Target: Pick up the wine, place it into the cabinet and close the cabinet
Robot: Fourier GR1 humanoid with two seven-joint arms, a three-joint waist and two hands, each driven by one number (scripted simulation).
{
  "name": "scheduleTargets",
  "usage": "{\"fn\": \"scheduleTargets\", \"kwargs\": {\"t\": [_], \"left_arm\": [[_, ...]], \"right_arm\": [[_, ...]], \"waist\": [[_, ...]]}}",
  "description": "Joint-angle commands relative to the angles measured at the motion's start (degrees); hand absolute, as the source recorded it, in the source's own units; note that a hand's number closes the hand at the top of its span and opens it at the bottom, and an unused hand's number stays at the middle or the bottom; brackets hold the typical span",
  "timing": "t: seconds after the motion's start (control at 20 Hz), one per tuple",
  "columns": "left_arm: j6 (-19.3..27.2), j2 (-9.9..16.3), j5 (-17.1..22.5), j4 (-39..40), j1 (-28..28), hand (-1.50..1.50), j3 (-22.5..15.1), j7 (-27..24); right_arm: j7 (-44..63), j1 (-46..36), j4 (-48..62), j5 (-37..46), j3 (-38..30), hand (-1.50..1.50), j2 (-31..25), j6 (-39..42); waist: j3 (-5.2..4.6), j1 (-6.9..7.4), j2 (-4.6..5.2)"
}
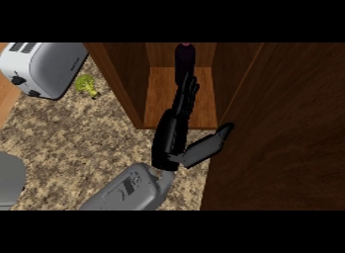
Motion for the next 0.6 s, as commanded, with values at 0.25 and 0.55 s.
{"fn": "scheduleTargets", "kwargs": {"t": [0.25,0.55], "left_arm": [[7.34,0.81,-4.93,-21.06,16.73,1.5,-9.61,0.38],[-1.93,13.21,-2.11,-33.09,25.08,1.5,-9.19,2.37]], "right_arm": [[-1.78,-1.42,2.65,0.29,-1.32,-1.5,-0.39,0.15],[4.67,-1.89,-2.21,-0.37,0.2,-1.5,-1.25,-1.26]], "waist": [[-0.08,0.1,0.1],[-0.1,-0.2,0.07]]}}
